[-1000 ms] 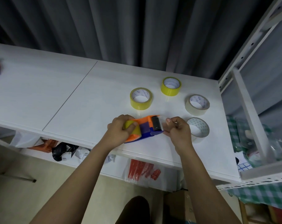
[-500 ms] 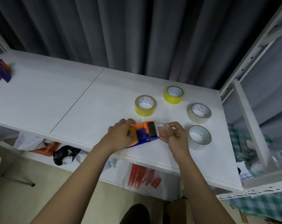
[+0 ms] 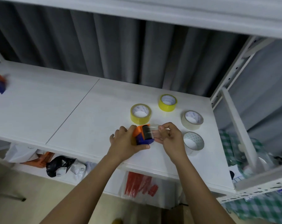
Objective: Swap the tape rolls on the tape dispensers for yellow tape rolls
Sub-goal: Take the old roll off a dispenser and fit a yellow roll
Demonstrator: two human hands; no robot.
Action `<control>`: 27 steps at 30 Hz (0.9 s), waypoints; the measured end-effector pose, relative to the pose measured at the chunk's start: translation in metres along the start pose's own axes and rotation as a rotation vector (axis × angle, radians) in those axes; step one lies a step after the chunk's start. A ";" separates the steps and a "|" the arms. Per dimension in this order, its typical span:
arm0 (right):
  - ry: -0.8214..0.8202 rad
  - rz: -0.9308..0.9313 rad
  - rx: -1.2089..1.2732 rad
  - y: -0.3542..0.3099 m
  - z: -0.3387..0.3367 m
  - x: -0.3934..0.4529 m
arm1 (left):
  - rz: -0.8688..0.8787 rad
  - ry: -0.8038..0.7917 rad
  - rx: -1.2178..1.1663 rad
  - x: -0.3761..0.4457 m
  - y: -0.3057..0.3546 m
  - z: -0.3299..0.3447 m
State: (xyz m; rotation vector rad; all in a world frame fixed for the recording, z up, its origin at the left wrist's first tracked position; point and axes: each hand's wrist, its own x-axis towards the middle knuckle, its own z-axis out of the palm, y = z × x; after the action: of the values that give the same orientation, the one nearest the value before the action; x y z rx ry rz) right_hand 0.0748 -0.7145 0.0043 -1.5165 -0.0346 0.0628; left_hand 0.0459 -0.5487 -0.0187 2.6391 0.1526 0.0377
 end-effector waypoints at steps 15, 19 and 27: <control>-0.109 0.629 0.498 0.008 -0.003 0.000 | 0.095 0.106 -0.362 -0.006 -0.013 0.013; -0.102 0.668 0.683 0.013 -0.001 0.002 | 0.114 0.100 -0.328 -0.003 -0.010 0.013; 0.193 0.484 0.314 0.009 -0.012 -0.003 | 0.078 0.120 -0.315 -0.001 -0.009 0.016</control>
State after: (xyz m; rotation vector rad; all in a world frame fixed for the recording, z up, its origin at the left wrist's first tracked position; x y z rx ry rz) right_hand 0.0720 -0.7260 -0.0057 -1.1832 0.4784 0.2950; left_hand 0.0449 -0.5487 -0.0370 2.3266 0.0760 0.2282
